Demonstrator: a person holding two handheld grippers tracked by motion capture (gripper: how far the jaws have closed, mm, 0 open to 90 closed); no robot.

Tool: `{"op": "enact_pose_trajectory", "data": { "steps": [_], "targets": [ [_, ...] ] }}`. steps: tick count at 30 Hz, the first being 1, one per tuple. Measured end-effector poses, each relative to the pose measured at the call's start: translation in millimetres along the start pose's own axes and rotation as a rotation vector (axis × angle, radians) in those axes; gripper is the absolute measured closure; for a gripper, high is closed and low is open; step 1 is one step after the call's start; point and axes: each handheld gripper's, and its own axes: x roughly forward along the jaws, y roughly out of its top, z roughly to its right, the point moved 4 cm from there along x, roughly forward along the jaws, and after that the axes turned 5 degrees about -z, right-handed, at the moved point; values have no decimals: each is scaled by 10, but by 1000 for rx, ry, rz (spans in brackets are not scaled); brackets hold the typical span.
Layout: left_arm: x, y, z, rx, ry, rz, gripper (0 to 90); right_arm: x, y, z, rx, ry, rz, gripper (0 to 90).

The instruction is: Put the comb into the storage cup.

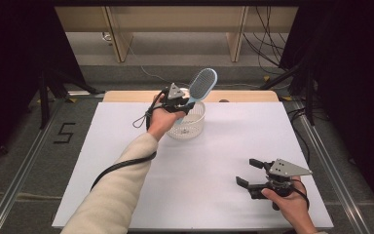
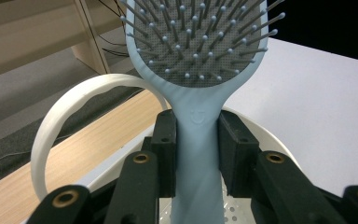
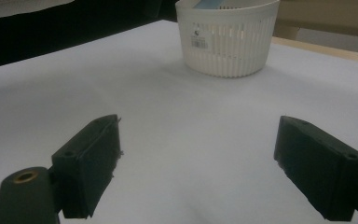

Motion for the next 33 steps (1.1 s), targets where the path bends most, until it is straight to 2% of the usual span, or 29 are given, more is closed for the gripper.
{"op": "enact_pose_trajectory", "data": {
  "steps": [33],
  "targets": [
    [64,-68,5,-4,-5,-13,697,3,-2,3,0,1,0,155]
  ]
}}
